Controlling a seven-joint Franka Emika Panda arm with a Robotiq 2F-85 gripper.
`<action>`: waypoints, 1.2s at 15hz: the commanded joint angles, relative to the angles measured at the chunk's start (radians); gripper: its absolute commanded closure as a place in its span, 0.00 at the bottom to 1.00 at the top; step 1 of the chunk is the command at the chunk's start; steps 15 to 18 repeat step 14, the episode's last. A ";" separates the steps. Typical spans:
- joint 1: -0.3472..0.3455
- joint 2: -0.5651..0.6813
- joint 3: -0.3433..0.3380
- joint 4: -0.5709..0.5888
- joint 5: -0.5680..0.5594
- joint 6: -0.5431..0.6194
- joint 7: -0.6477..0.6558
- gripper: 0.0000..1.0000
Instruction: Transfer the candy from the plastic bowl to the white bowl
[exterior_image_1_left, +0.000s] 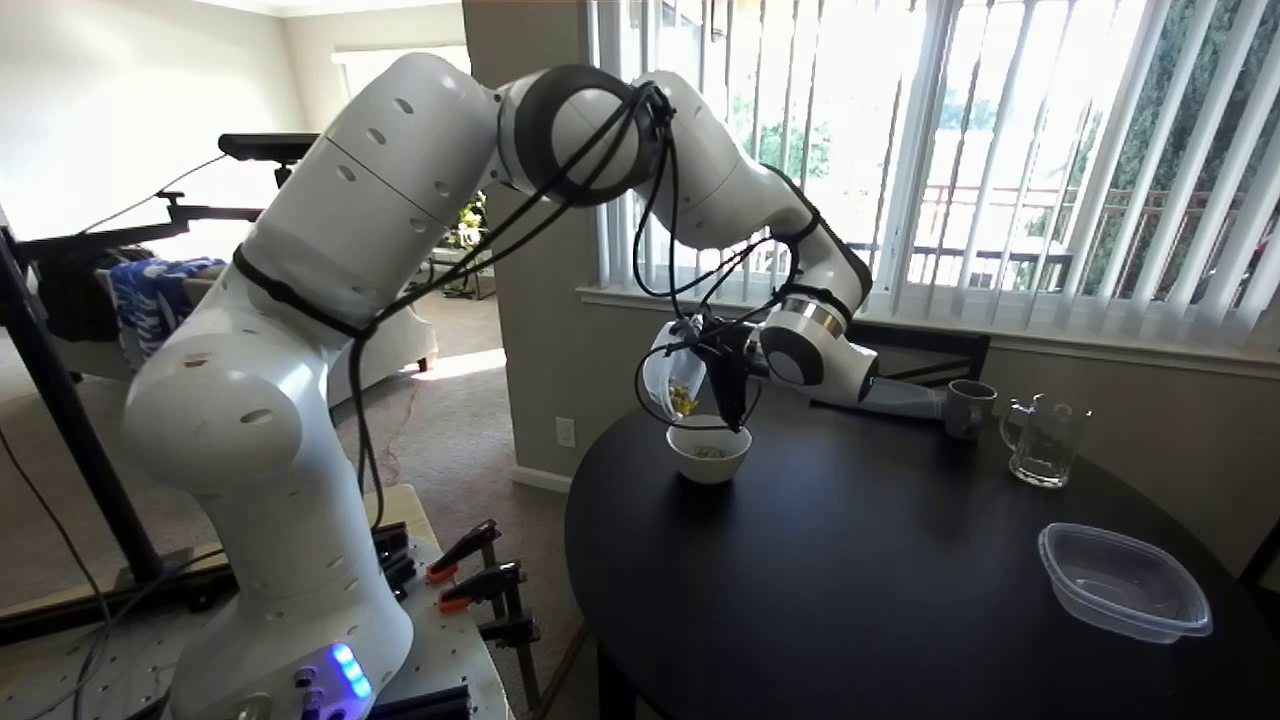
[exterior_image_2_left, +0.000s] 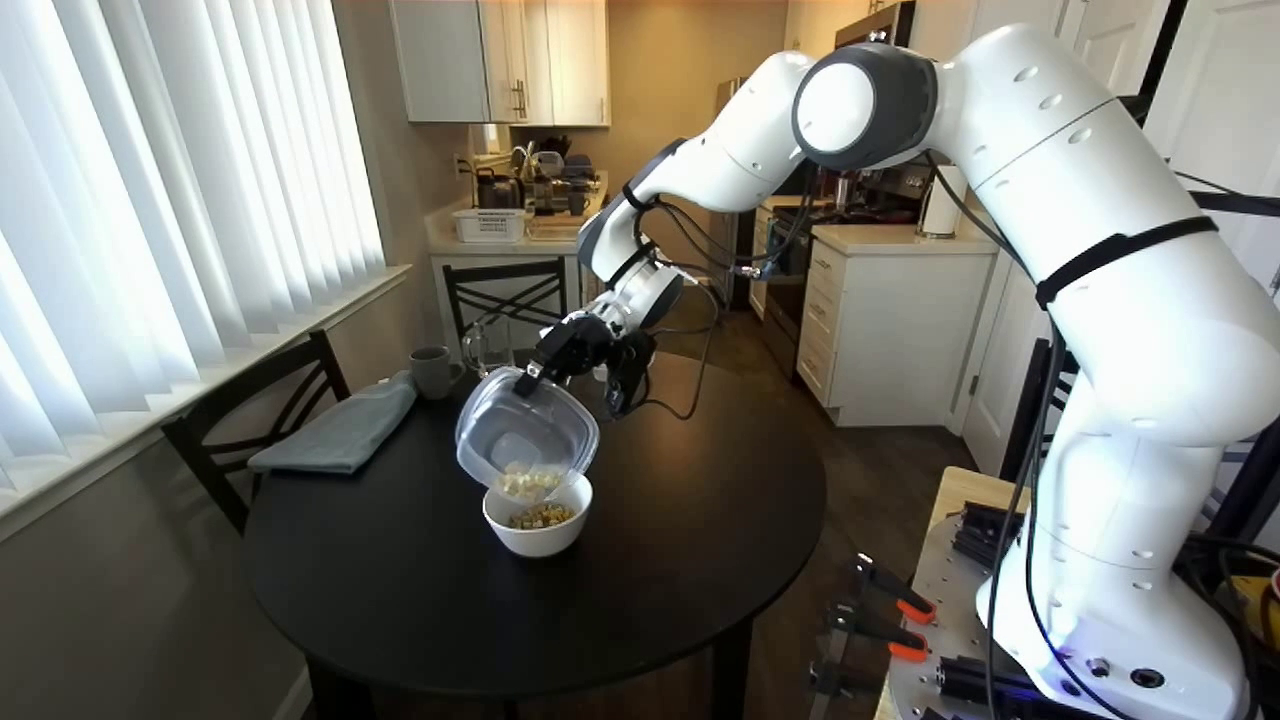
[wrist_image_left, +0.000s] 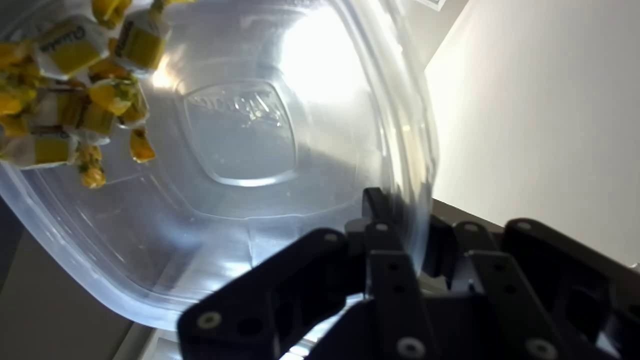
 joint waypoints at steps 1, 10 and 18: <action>-0.017 0.006 0.003 0.004 0.044 -0.041 0.046 0.95; -0.018 0.017 -0.007 -0.003 0.093 -0.052 0.049 0.95; -0.019 0.015 -0.010 -0.007 0.096 -0.052 0.046 0.95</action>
